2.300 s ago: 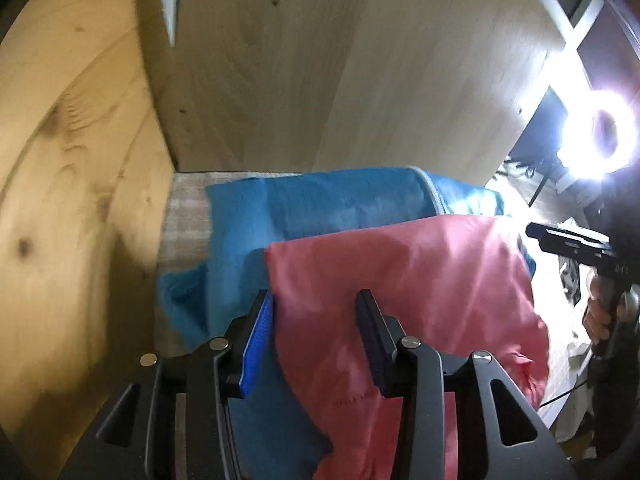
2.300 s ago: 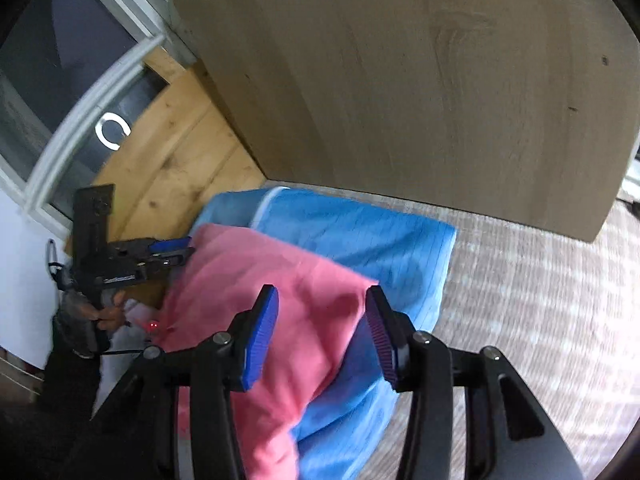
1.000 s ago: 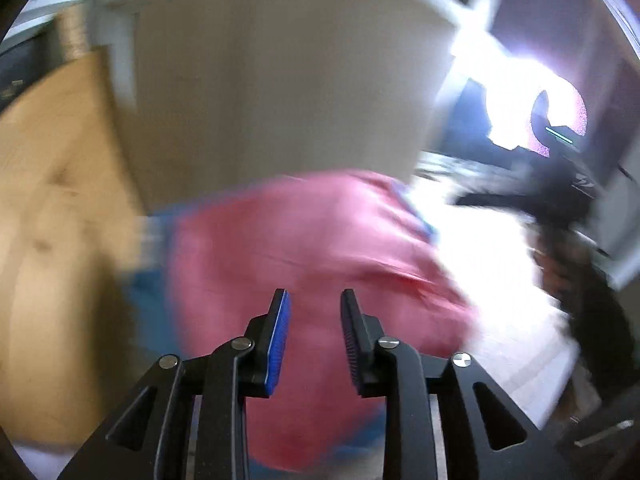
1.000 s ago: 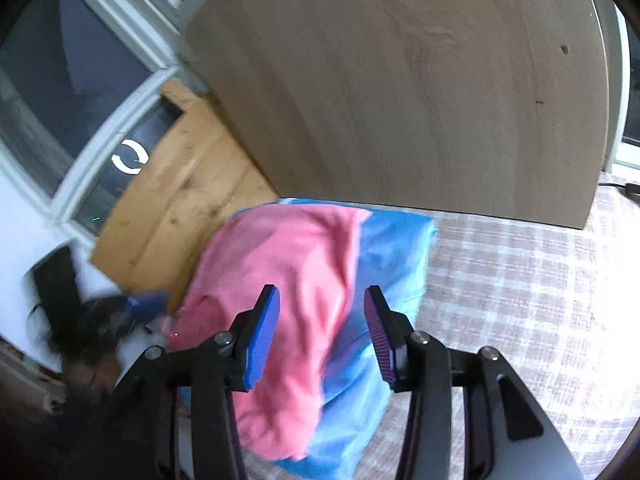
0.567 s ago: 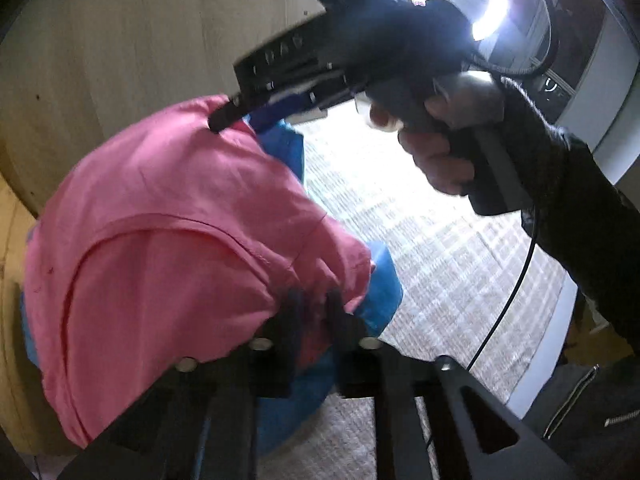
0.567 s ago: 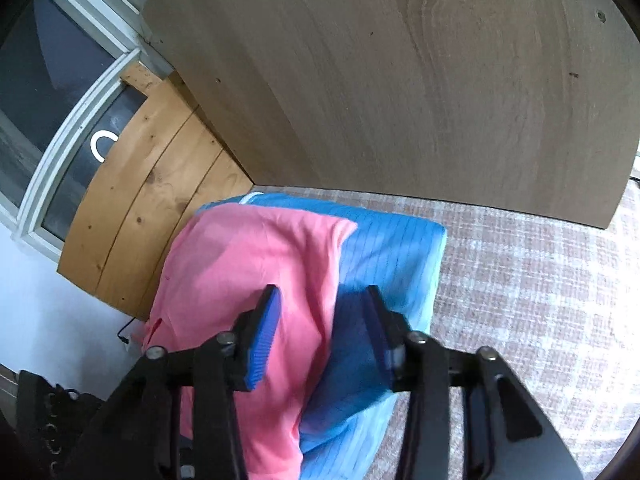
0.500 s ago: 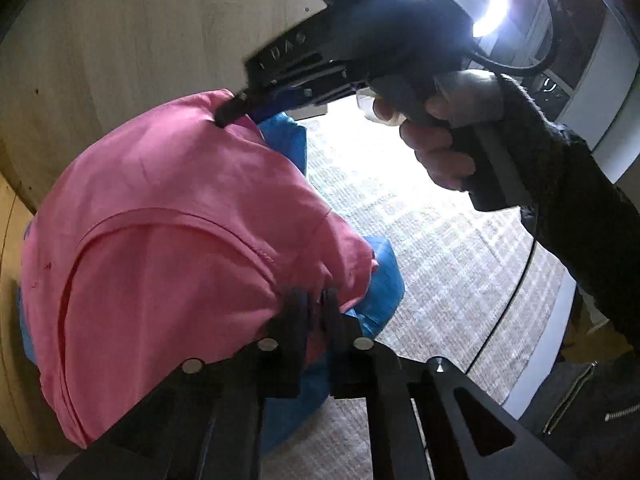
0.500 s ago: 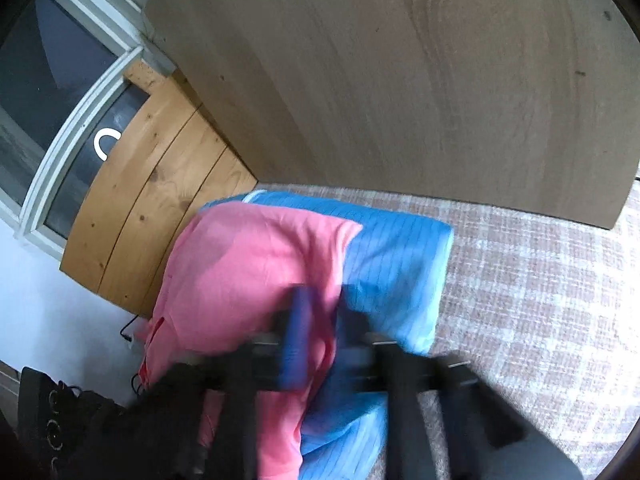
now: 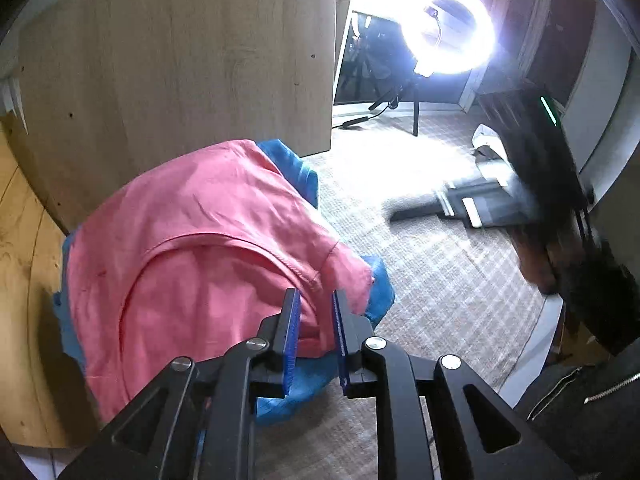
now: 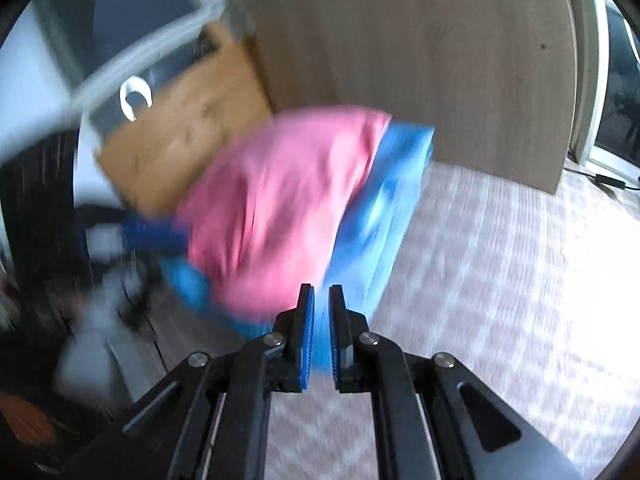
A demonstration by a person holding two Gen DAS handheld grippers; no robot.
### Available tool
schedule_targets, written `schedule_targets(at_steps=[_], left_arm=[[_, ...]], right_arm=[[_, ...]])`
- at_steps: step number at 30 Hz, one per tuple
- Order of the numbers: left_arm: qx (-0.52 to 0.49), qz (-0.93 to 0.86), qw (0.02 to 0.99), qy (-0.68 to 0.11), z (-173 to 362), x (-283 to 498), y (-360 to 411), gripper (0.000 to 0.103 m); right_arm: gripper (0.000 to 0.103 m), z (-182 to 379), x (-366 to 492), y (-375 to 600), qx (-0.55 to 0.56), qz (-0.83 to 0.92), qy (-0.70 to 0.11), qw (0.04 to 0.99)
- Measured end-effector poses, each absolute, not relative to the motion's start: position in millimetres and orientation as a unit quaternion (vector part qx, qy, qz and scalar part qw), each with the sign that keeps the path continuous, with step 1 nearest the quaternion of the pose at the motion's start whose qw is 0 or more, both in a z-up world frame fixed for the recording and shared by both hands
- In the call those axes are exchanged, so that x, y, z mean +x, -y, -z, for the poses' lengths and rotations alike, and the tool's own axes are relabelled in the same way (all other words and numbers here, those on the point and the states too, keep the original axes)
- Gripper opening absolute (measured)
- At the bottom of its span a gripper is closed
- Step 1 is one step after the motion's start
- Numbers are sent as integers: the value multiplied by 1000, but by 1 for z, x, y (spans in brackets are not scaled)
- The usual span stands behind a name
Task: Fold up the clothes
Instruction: 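Open both grippers and smooth the shirt onto the blue stack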
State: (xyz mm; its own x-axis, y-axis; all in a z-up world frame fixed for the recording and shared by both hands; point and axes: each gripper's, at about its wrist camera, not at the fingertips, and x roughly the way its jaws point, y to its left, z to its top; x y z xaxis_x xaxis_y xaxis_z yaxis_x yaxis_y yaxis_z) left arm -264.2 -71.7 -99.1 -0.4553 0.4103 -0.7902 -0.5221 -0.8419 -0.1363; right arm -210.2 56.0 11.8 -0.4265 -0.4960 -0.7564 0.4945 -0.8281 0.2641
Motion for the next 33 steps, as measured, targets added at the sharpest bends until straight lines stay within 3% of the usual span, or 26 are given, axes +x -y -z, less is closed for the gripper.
schedule_targets(at_steps=[3, 6, 10, 15, 17, 18, 27, 30, 33], left_arm=[[-460, -846, 262, -61, 112, -259, 75, 15], [-473, -842, 252, -60, 130, -264, 82, 15], [-491, -836, 237, -62, 131, -254, 96, 15], [-498, -833, 231, -64, 133, -251, 97, 15], [-499, -833, 229, -68, 133, -251, 95, 15], [-500, -832, 229, -71, 133, -251, 94, 15], [-500, -834, 226, -64, 129, -245, 101, 15], [-481, -849, 211, -54, 112, -225, 122, 17], [-459, -875, 154, -30, 95, -199, 165, 21]], right_arm=[[8, 7, -202, -38, 457, 839, -33, 294], [8, 7, -203, -34, 449, 841, -16, 301], [30, 2, -205, -25, 438, 848, -35, 296], [28, 8, -213, -17, 446, 845, -48, 293], [16, 8, -216, -10, 444, 844, -54, 296], [2, 8, -217, -9, 444, 843, -57, 297], [3, -5, -218, -30, 450, 844, -46, 287], [13, -14, -211, -29, 447, 851, -59, 271], [14, -28, -204, -31, 428, 861, -49, 271]])
